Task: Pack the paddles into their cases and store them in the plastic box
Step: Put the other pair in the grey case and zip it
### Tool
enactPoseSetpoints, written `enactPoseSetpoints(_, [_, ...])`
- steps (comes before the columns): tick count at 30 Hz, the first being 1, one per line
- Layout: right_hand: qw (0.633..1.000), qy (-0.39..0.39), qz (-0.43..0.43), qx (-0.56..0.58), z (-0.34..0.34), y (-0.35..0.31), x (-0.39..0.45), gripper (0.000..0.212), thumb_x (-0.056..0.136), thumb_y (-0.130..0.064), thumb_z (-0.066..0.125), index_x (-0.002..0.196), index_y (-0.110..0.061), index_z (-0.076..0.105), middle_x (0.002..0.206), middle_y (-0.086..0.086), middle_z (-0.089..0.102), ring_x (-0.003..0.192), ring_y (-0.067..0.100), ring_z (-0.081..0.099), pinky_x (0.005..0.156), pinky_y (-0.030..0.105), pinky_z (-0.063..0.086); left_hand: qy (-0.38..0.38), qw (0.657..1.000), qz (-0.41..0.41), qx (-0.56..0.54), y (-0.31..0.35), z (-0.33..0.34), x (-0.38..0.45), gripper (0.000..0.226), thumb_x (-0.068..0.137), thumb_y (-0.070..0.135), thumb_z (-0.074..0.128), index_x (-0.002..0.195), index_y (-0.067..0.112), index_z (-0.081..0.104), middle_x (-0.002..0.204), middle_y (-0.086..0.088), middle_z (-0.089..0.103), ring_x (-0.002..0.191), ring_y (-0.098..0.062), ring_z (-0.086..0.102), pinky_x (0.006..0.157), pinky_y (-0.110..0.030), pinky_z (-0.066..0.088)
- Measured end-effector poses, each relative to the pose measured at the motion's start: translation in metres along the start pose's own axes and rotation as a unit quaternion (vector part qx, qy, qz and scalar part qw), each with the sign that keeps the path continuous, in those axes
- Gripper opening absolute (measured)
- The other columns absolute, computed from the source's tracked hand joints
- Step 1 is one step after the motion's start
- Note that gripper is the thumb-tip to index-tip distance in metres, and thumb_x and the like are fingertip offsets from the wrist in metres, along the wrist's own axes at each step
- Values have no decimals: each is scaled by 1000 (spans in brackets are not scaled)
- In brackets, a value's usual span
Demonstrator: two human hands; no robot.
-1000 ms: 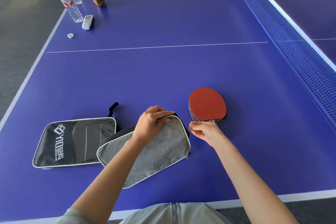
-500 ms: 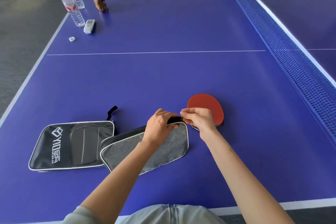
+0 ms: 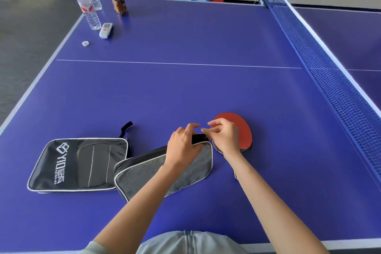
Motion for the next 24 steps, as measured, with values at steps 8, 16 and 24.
enactPoseSetpoints(8, [998,22,-44,-48,-1,-16,-11,10,73,-13,77,75,-16,67,60,1,66,59,16,65,62,27,51,-1,999,-16,-34,2,2,-3,45,81,23,72,122,14,55,97,0,69,96,-21,57,76,-30,43])
enactPoseSetpoints(16, [975,29,139,171,-4,38,-16,13,77,-5,75,84,-2,64,75,14,67,44,4,62,46,17,51,4,998,-20,65,3,-9,-9,30,82,39,64,106,21,63,85,-1,66,81,-24,60,65,-30,40])
enactPoseSetpoints(24, [998,22,-56,-36,-10,-14,-25,11,79,-11,71,87,-10,65,60,5,64,63,20,63,69,30,50,2,997,-56,60,1,-11,-18,28,80,41,68,89,15,62,76,-5,59,66,-26,56,57,-29,34])
Point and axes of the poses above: each hand's wrist, its own x-axis towards the middle knuckle, its own z-axis out of the palm, y = z × x, the point moved 10 cm from there along x, towards the middle knuckle
